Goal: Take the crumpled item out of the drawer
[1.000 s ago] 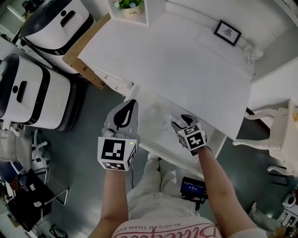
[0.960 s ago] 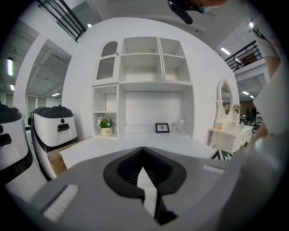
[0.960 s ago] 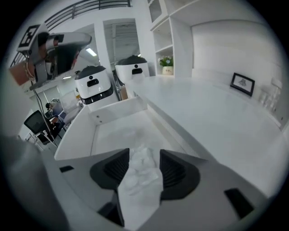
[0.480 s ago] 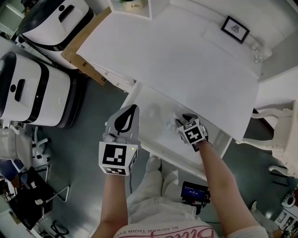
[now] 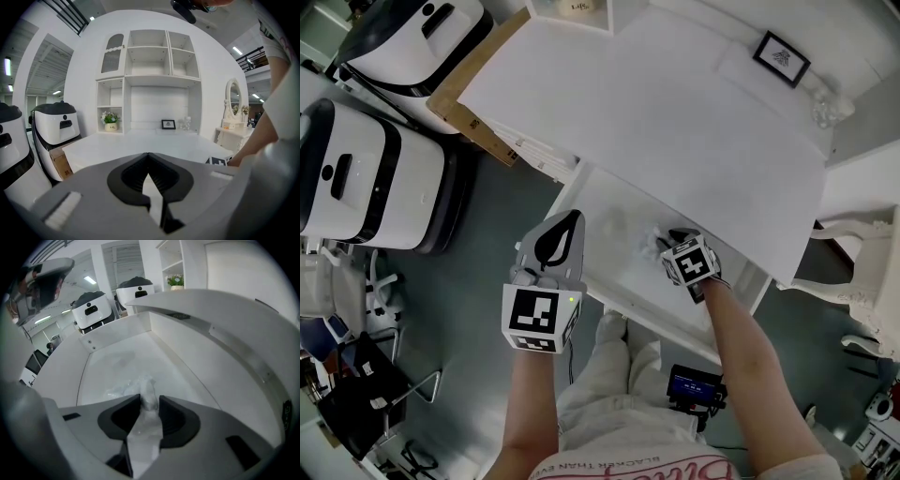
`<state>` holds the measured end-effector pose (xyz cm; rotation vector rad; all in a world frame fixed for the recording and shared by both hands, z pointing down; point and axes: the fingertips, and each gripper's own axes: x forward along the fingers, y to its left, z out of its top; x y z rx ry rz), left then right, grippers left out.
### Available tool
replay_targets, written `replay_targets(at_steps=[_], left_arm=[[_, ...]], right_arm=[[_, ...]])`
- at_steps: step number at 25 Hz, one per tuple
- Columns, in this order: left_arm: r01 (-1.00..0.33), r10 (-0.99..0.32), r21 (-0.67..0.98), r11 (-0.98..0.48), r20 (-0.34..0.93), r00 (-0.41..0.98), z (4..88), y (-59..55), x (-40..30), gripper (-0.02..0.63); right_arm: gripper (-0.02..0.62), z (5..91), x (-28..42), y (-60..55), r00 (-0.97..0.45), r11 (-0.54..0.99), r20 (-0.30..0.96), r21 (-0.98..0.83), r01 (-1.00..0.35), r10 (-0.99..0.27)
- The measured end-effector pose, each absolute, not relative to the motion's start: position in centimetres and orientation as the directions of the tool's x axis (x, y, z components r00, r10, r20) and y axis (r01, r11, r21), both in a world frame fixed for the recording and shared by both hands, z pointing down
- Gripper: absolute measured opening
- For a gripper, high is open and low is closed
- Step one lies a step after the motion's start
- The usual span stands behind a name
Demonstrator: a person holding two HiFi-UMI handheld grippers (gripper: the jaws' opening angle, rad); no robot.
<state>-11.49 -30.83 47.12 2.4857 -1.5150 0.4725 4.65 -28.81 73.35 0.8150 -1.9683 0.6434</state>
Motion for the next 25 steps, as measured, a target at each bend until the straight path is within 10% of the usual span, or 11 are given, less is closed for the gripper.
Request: replay_targets(at_steps=[25], left_arm=[[-0.888, -0.860, -0.005, -0.460, 0.252, 0.445, 41.1, -30.3, -12.0, 0.006]], right_arm=[[0.060, 64.1, 3.3, -28.2, -0.424, 0.711, 0.829, -0.045, -0.702, -0.366]])
